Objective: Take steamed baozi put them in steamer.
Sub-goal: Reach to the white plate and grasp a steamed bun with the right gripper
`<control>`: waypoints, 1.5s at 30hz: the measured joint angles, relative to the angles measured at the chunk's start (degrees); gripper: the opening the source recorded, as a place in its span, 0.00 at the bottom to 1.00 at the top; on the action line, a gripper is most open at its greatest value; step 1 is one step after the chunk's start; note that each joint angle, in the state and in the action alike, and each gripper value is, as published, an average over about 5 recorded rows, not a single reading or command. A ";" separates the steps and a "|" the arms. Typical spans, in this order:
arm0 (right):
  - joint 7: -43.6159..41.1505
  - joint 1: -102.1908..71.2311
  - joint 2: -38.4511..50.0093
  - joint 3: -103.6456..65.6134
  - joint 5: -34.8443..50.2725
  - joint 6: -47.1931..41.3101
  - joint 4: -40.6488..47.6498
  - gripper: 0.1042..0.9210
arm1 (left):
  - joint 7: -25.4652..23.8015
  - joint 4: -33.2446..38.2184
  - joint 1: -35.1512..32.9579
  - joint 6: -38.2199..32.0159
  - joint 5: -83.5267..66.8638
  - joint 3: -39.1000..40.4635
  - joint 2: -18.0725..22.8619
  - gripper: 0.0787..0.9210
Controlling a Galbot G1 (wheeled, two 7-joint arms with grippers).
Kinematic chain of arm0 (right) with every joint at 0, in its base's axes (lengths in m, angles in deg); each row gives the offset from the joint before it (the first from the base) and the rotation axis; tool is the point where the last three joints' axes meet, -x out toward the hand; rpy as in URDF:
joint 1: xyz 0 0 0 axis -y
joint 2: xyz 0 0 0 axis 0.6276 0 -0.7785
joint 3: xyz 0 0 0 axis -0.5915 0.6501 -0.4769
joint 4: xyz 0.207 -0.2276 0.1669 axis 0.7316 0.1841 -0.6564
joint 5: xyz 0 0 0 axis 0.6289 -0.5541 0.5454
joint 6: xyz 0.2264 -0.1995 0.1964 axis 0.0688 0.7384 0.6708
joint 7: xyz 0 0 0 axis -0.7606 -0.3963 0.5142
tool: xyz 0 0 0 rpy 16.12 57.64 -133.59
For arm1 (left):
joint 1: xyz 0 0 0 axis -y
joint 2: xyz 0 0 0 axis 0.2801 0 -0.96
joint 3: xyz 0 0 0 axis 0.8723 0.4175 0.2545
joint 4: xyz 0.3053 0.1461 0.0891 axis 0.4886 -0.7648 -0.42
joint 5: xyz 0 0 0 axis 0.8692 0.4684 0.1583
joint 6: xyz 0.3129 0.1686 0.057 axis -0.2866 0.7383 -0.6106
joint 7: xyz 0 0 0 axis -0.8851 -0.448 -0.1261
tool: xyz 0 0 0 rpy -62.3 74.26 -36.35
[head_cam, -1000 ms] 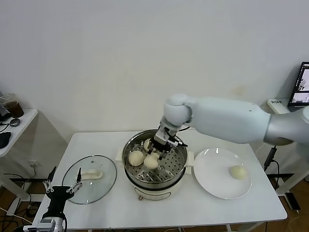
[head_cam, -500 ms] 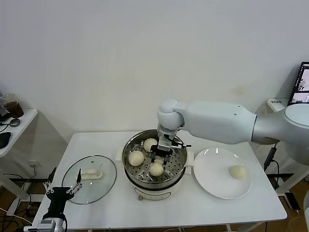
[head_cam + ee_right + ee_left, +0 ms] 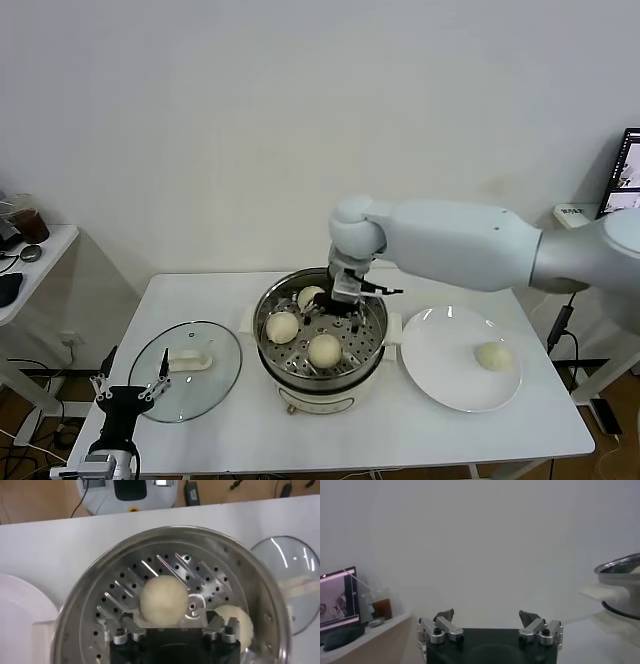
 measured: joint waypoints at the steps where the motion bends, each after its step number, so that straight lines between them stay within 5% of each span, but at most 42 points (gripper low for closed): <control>1: -0.07 0.31 0.95 -0.21 0.53 -1.27 -0.31 0.88 | 0.00 0.03 0.01 0.00 -0.03 -0.04 -0.09 0.88; 18: -0.25 -3.64 27.79 -7.11 2.60 -31.78 -7.77 0.88 | 0.01 -0.44 0.36 -0.72 0.69 1.30 -0.77 0.88; 30: -1.20 -27.38 38.49 -27.10 -9.81 -31.25 -2.62 0.88 | 0.04 0.34 -0.22 -0.58 1.81 1.69 -0.63 0.88; 45: 1.18 -41.45 33.58 -39.84 -20.65 -24.80 9.11 0.88 | 0.13 0.16 -1.39 -0.74 2.58 0.49 0.03 0.88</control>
